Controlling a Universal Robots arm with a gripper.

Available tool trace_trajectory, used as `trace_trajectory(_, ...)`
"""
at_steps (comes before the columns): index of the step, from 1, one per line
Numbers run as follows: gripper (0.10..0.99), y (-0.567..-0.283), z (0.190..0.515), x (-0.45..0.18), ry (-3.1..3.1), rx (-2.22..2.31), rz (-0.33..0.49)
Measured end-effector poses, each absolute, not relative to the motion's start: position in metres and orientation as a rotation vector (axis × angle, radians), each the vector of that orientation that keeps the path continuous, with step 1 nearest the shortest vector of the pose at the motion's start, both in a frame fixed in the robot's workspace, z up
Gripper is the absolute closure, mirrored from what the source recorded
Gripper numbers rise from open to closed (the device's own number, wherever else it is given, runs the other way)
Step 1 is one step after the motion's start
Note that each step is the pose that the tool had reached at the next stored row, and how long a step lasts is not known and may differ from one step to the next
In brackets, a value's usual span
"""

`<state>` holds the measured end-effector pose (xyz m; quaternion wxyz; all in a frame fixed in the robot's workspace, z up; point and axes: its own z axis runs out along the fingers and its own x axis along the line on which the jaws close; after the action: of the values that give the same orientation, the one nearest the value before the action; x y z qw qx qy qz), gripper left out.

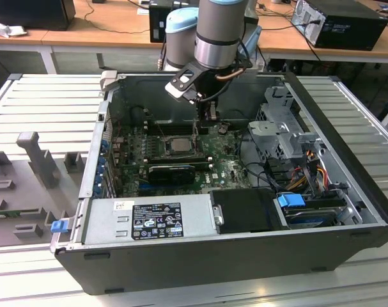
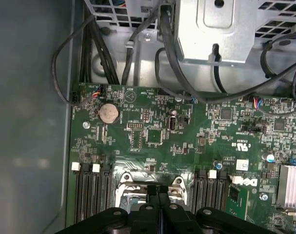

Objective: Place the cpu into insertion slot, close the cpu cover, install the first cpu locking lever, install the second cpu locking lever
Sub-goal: 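Close the cpu cover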

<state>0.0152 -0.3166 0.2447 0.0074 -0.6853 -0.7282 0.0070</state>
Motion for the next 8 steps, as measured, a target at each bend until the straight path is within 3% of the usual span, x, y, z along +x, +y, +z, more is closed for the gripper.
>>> trace_trajectory(8,0.98,-0.317,0.233,0.012,-2.277,-2.143,0.022)
